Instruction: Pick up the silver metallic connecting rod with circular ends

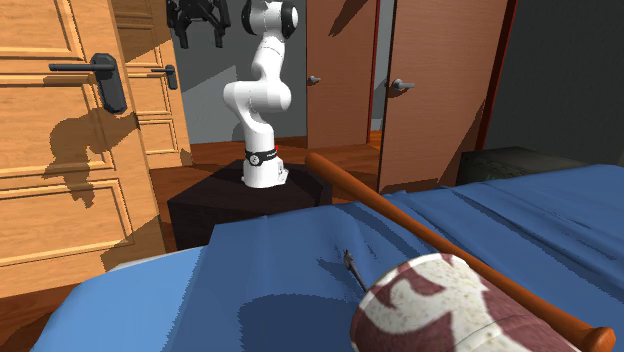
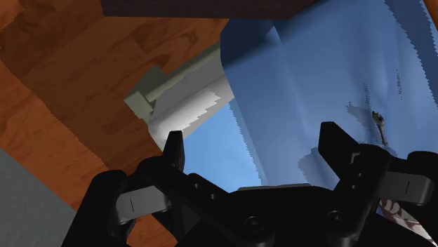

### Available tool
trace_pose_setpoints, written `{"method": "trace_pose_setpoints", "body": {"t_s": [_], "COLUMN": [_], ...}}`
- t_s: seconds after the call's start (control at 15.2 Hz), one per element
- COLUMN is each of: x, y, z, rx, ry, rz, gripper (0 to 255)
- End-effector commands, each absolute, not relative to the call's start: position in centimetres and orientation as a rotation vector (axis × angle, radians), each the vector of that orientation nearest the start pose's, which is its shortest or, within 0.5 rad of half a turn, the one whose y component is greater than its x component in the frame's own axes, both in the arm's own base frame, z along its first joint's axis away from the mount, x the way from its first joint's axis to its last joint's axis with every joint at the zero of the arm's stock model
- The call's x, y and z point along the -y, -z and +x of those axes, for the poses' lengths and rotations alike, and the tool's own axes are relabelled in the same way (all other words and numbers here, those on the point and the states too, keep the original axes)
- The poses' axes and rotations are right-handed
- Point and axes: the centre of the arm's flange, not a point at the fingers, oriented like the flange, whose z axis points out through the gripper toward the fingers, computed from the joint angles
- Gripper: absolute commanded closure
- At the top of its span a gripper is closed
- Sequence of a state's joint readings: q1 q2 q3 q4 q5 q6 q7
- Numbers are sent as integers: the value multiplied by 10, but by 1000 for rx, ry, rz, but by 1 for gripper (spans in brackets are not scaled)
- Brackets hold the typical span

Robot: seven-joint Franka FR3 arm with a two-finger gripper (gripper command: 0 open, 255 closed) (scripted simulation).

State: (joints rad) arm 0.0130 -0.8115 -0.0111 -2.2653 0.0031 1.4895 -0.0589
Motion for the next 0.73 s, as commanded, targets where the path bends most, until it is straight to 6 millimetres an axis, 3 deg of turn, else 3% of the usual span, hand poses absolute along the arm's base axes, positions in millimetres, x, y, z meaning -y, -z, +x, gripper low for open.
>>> {"method": "trace_pose_setpoints", "body": {"t_s": [0.0,0.66], "x": [1,-80], "y": [-633,-549], "z": [291,354], "rx": [101,269], "ry": [56,48], "rz": [-3129,-3120], "gripper": [0,0]}}
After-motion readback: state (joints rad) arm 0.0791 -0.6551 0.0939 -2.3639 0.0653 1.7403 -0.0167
